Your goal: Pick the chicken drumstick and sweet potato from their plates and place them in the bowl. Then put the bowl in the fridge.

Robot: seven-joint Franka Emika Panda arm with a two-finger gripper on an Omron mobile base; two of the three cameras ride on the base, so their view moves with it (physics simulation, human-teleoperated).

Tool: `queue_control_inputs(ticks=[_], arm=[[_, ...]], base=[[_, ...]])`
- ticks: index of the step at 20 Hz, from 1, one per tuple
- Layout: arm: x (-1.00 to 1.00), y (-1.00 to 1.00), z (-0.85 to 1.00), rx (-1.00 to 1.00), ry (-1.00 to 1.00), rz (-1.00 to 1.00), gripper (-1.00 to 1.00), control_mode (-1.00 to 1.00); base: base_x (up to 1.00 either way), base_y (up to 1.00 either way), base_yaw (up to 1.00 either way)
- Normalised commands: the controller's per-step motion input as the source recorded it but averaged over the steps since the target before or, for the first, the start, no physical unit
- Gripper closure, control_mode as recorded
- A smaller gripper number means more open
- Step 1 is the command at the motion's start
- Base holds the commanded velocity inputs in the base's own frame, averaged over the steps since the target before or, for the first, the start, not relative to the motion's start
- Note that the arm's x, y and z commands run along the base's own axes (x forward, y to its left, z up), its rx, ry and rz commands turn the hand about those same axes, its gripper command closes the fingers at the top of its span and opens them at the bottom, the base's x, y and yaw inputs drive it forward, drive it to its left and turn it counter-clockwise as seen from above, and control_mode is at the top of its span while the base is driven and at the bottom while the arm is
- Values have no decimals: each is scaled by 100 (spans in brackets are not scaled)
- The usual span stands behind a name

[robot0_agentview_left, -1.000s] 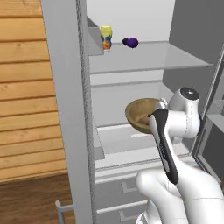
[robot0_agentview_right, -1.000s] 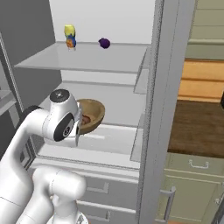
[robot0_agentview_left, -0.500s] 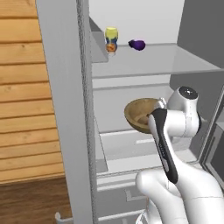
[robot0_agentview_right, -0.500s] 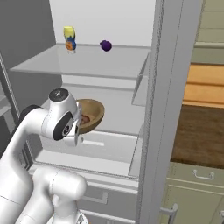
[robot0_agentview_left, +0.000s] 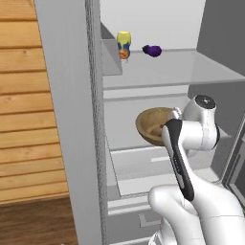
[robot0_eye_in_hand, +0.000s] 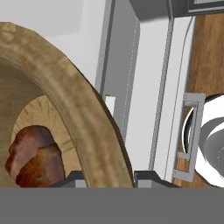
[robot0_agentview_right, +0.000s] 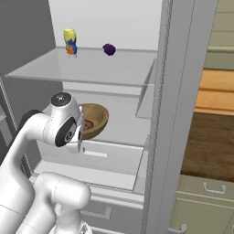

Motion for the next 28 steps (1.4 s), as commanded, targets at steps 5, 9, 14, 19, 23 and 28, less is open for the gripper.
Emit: queue_control_inputs(ticks=[5,9,14,19,23,28], arm=[[0,0,0,0,0,0,100,100],[0,0,-2,0,-1,0,100,-100],[18,6,-22,0,-18,0,100,-100],[43,6,-28,5,-12,0,100,-100],[78,1,-4,5,-1,0,100,-100],[77,0,-4,1,18,-2,100,-100]], base=[[34,0,0],[1,0,0],[0,0,0],[0,0,0],[0,0,0],[0,0,0]])
